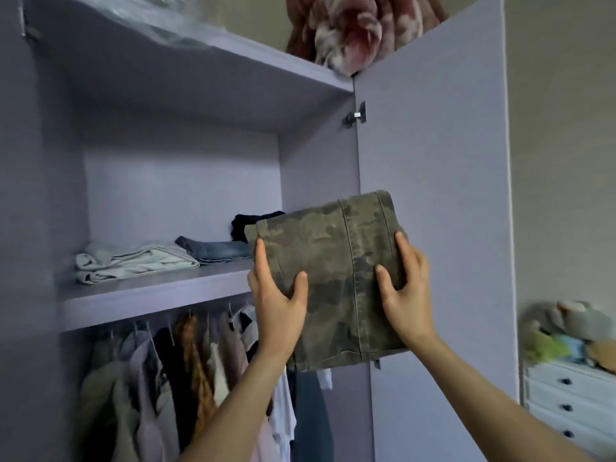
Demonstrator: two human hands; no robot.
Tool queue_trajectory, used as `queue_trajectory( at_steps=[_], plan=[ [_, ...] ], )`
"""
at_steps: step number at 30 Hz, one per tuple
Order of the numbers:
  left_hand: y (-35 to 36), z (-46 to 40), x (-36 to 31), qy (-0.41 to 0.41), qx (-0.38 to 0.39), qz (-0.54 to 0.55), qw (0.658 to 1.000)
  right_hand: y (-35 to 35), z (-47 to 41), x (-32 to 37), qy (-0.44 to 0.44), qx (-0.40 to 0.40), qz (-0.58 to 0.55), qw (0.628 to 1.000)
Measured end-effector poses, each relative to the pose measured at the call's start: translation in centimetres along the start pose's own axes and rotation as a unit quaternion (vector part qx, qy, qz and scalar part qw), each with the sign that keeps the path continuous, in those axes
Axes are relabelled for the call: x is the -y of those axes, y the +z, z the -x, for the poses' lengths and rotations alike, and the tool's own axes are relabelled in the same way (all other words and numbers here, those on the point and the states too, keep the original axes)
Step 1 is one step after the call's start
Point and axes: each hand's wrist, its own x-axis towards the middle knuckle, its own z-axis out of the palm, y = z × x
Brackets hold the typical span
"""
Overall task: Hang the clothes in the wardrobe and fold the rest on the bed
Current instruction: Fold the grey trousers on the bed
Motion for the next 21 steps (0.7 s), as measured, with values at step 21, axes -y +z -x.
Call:
queue_trajectory(
  at_steps=[21],
  plan=[
    [-6.5, -40.8, 21.3, 0.068, -0.126, -0.352, 0.925, 45.0, -24.5, -10.9, 0.054, 0.171, -0.173, 0.968]
  ],
)
